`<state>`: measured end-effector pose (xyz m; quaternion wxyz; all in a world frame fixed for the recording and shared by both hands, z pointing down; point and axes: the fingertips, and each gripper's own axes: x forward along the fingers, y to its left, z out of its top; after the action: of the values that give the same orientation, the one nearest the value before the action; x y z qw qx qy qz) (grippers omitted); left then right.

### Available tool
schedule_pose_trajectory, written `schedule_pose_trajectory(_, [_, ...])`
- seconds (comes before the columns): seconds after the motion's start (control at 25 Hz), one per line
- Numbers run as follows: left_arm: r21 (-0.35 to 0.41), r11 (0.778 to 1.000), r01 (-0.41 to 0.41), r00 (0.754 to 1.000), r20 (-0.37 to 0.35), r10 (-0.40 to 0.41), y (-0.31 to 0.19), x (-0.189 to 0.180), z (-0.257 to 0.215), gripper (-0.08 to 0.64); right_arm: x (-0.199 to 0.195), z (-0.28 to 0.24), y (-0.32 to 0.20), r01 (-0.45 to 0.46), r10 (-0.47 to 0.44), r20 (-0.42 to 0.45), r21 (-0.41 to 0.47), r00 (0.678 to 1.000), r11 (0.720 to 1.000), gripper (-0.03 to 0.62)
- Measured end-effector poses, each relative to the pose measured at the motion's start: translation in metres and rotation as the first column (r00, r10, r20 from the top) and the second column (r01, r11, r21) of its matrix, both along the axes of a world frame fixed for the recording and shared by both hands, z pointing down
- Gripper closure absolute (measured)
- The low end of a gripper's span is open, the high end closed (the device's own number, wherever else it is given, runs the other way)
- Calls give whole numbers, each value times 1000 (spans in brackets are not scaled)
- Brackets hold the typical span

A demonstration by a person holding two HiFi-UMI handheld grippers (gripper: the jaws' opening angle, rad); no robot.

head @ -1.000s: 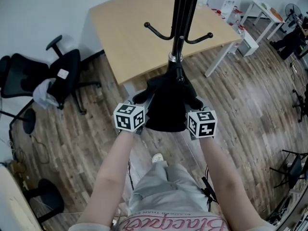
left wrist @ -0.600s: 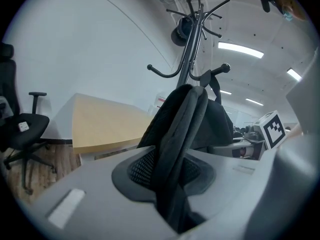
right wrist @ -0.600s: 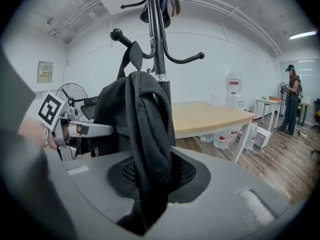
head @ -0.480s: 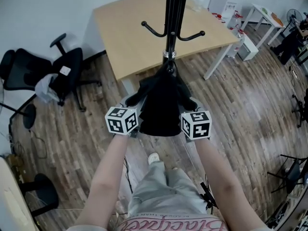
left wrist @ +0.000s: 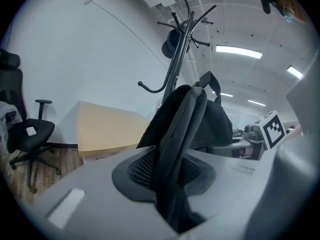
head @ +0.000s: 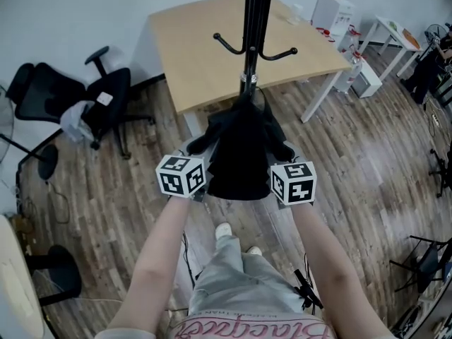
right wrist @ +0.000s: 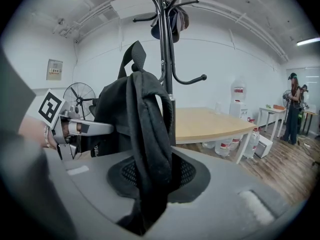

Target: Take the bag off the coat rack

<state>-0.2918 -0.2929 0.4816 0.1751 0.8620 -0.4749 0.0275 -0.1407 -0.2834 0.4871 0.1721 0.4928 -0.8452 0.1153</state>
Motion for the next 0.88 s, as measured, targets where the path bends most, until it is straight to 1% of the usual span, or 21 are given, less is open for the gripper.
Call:
schedule_pose_trajectory(0.24, [25, 1000, -2, 999, 35, 1, 13, 16, -16, 462, 15, -12, 13, -24, 24, 15, 9, 1000, 1000, 512])
schedule_pose_trajectory(0.44, [59, 998, -18, 998, 61, 14, 19, 36, -31, 464, 35, -26, 20, -43, 42, 15, 30, 999, 999, 514])
schedule_pose_trajectory(0.68, [107, 993, -53, 995, 95, 43, 21, 64, -54, 468, 62, -45, 26, -83, 82, 20, 72, 996, 994, 514])
schedule_pose_trajectory(0.88, [158, 983, -97, 990, 121, 78, 20, 89, -74, 471, 86, -64, 29, -125, 124, 23, 116, 992, 985, 514])
